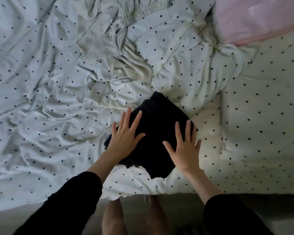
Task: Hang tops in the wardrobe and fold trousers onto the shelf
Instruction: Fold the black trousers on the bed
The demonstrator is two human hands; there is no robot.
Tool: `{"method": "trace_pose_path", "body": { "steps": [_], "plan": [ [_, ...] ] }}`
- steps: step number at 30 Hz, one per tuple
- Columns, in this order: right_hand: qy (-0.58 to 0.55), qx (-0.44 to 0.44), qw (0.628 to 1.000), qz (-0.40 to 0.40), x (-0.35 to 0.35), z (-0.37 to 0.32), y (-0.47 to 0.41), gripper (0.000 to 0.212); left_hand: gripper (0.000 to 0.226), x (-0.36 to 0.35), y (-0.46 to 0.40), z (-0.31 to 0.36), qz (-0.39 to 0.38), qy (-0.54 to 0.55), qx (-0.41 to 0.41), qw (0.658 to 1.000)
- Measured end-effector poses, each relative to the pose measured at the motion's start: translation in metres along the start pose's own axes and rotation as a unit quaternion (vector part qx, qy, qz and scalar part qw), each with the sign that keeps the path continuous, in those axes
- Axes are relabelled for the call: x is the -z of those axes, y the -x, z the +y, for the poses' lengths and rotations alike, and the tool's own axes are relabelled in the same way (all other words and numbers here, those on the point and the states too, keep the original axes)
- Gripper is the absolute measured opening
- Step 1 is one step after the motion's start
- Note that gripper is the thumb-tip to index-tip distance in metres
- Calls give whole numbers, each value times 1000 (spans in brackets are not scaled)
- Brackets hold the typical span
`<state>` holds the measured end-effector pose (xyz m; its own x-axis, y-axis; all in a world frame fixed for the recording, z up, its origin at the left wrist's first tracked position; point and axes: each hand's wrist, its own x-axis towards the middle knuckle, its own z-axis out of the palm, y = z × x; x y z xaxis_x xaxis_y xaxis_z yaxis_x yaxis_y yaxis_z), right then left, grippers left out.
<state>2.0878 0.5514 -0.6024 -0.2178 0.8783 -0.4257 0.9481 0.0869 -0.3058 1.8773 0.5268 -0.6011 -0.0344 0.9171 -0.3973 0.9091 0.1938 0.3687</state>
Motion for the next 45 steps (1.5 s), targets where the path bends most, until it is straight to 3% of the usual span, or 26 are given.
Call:
{"method": "trace_pose_path", "body": {
  "steps": [2, 5, 10, 13, 15, 18, 22, 26, 29, 31, 33, 40, 45],
  "plan": [
    [-177, -94, 980, -19, 3, 11, 4, 100, 87, 12, -21, 5, -29, 59, 33, 997],
    [-399, -192, 897, 0, -3, 20, 2, 109, 100, 22, -41, 3, -73, 126, 89, 985],
    [-544, -251, 797, -75, -6, 29, -12, 81, 76, 28, -42, 14, -35, 219, 158, 962],
    [-617, -241, 739, -125, 12, 37, -12, 51, 44, 47, -41, 9, -94, 300, 192, 930],
    [-636, -235, 719, -151, 30, 37, -10, 39, 34, 64, -37, 4, -131, 330, 195, 914],
    [-634, -236, 722, -146, 56, 30, -9, 50, 20, 84, -19, 2, -151, 383, 200, 889],
    [-587, -202, 768, -154, 102, -8, -3, 61, 21, 109, 33, -10, -133, 484, 239, 831],
    [-530, -115, 818, -190, 143, -74, 5, 49, 54, 142, 94, -36, -93, 563, 243, 784],
    [-496, -46, 840, -214, 160, -146, 21, 46, 85, 178, 156, -69, -50, 618, 230, 750],
    [-478, -8, 848, -230, 164, -189, 29, 39, 93, 194, 188, -90, -27, 639, 226, 735],
    [-450, 29, 856, -252, 162, -245, 48, 35, 88, 206, 234, -120, 4, 672, 217, 708],
    [-380, 147, 854, -323, 110, -469, 144, 38, 41, 254, 420, -237, 167, 743, 203, 615],
    [-342, 213, 841, -362, 54, -623, 232, 35, 42, 286, 554, -340, 262, 735, 220, 585]
  ]
}}
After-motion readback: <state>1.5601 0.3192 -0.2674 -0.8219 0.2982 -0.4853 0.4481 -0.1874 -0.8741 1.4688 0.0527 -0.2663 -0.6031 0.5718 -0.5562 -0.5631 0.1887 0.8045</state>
